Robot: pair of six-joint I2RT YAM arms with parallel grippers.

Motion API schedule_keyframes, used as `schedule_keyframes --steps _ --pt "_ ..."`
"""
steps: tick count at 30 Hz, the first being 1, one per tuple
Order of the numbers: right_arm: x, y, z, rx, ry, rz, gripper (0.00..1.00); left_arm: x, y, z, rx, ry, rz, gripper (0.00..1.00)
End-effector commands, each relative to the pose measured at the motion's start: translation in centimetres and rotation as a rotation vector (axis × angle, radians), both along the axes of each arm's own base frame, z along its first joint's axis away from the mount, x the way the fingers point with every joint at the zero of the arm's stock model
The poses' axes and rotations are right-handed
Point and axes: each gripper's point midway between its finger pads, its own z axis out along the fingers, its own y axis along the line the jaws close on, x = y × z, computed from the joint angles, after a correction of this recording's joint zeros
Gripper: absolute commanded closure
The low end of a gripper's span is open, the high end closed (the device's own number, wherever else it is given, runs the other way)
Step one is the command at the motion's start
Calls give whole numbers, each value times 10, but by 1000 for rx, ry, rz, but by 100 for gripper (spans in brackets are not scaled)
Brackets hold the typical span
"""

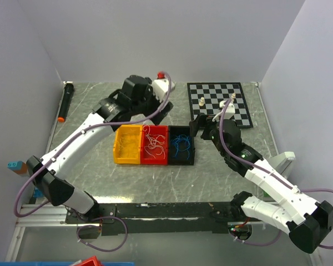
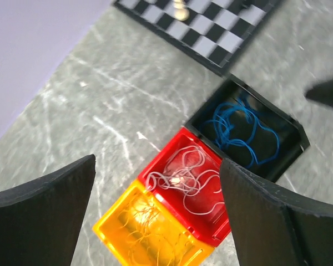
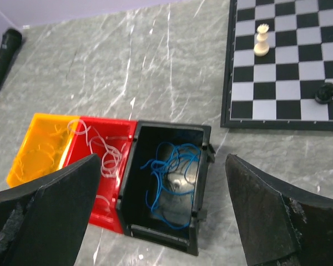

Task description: Untangle the cables

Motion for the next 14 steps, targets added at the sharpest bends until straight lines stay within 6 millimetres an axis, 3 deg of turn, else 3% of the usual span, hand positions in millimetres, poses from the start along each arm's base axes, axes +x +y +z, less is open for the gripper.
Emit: schedule_keyframes --steps 1,4,9,14 --pt "-8 2 -1 0 33 37 0 4 36 -5 71 94 213 3" --pt "-10 1 -1 -10 74 29 0 10 55 -12 98 97 278 3" --pt "-14 -3 5 -19 65 35 0 30 89 5 24 -2 364 3" --pt "-18 -7 15 -32 47 35 0 52 132 18 -59 9 511 3"
